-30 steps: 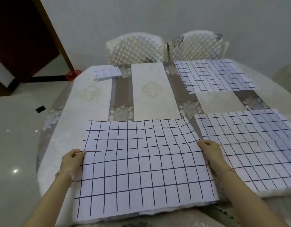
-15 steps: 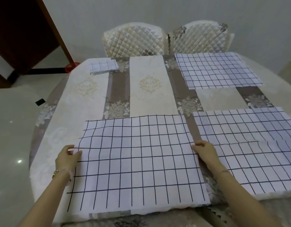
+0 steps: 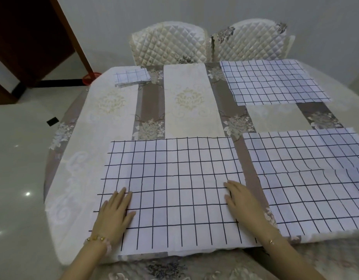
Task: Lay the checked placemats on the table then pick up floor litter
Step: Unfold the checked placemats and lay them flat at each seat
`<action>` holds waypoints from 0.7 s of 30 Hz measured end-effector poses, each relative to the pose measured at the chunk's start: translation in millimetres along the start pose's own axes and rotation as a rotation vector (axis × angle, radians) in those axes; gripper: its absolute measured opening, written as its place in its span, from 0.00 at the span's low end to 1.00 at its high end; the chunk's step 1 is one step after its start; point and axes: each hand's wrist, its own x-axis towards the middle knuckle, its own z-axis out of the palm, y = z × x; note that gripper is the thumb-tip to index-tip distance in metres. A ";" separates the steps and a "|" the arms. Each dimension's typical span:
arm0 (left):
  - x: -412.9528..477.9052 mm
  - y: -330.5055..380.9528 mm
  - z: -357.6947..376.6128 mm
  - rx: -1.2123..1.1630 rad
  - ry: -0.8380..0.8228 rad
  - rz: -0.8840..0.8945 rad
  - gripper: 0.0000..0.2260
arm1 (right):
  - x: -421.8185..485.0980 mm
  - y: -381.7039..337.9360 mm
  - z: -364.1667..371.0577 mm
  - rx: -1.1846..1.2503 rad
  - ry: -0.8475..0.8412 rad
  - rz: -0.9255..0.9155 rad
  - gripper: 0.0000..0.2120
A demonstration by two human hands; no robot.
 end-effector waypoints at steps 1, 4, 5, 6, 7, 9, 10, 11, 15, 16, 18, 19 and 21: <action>-2.5 -0.7 3.8 0.006 -0.016 -0.007 0.50 | -5.2 3.6 5.5 -0.036 -0.022 -0.011 0.21; -3.0 2.5 1.1 0.040 -0.012 -0.011 0.51 | -12.6 9.8 11.8 -0.106 -0.034 -0.053 0.23; -1.9 3.9 -1.8 0.040 0.020 -0.004 0.48 | -12.8 10.0 12.4 -0.114 -0.026 -0.050 0.23; 0.4 5.3 -5.1 0.033 0.058 0.001 0.42 | -12.6 8.7 12.6 -0.129 -0.001 -0.053 0.22; 4.3 7.1 -8.9 0.017 0.097 0.005 0.37 | -12.5 6.1 13.2 -0.146 0.033 -0.063 0.21; 16.3 9.0 -16.7 -0.010 0.144 0.033 0.31 | -16.3 -4.7 12.1 -0.167 0.080 -0.114 0.19; 25.3 8.7 -19.6 -0.015 0.154 0.055 0.32 | -20.7 -12.0 11.7 -0.172 0.086 -0.152 0.17; 34.8 8.4 -22.7 -0.018 0.140 0.071 0.34 | -25.8 -18.0 12.3 -0.180 0.074 -0.191 0.18; 61.3 10.3 -27.5 0.017 -0.024 0.075 0.37 | -38.8 -22.6 15.7 -0.220 -0.051 -0.237 0.21; 65.1 9.7 -27.0 0.047 -0.052 0.067 0.37 | -39.7 -20.7 16.1 -0.222 -0.066 -0.236 0.21; 68.4 7.5 -27.8 0.063 -0.070 0.056 0.38 | -41.9 -18.7 15.0 -0.214 -0.098 -0.218 0.20; 68.8 5.8 -28.4 0.060 -0.074 0.055 0.39 | -43.1 -18.4 14.5 -0.222 -0.106 -0.221 0.20; 68.7 3.9 -29.0 0.065 -0.079 0.055 0.39 | -44.8 -16.1 15.5 -0.236 -0.125 -0.220 0.22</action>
